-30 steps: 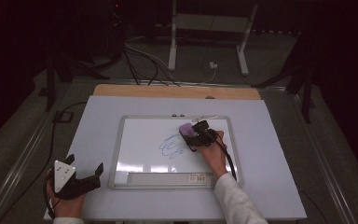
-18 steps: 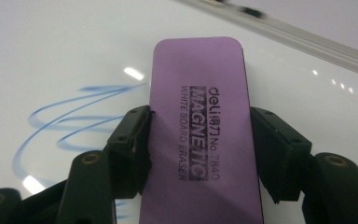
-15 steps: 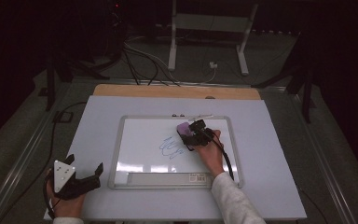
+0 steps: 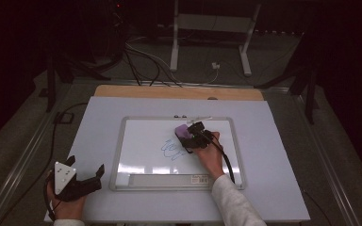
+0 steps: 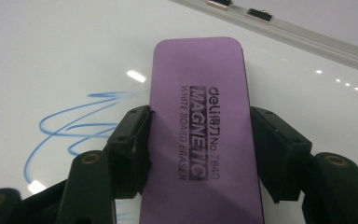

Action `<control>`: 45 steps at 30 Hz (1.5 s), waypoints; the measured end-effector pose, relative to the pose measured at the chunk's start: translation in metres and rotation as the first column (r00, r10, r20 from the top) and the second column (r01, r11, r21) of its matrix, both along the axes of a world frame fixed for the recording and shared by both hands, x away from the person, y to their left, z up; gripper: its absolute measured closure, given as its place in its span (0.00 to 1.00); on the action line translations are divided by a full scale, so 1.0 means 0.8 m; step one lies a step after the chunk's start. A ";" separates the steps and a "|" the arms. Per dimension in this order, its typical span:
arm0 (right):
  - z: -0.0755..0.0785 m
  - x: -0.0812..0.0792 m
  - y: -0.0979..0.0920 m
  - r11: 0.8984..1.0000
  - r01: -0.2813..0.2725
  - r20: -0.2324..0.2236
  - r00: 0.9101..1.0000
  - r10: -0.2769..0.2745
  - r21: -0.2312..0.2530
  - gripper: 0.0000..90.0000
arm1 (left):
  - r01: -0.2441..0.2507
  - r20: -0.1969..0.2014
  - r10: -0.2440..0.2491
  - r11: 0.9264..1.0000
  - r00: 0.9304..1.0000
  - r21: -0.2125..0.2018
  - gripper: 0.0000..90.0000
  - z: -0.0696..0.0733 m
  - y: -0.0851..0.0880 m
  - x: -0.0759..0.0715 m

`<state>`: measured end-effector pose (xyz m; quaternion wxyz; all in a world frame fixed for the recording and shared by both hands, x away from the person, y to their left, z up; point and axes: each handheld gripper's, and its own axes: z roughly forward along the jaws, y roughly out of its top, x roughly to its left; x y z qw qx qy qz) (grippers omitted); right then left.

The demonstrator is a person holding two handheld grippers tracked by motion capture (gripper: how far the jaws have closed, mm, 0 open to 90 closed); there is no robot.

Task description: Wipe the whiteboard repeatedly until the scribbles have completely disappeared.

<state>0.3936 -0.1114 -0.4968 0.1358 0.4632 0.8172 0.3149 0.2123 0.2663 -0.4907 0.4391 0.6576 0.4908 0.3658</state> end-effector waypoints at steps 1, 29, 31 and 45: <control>0.000 -0.004 0.005 1.000 -0.024 0.000 1.000 0.024 -0.001 0.46 | 0.002 -0.001 -0.002 1.000 1.000 0.000 0.00 0.000 0.000 0.000; -0.001 -0.018 0.029 0.998 -0.069 0.009 0.998 0.069 -0.002 0.46 | -0.004 0.004 0.004 1.000 1.000 -0.004 0.00 0.001 0.001 -0.001; 0.000 -0.019 0.030 0.998 -0.065 0.012 0.998 0.066 -0.007 0.46 | -0.002 0.000 0.002 1.000 1.000 0.000 0.00 0.000 0.001 -0.001; -0.001 -0.034 0.043 0.993 -0.120 0.022 0.992 0.120 -0.010 0.46 | -0.003 0.005 0.003 1.000 1.000 -0.003 0.00 0.001 0.000 -0.001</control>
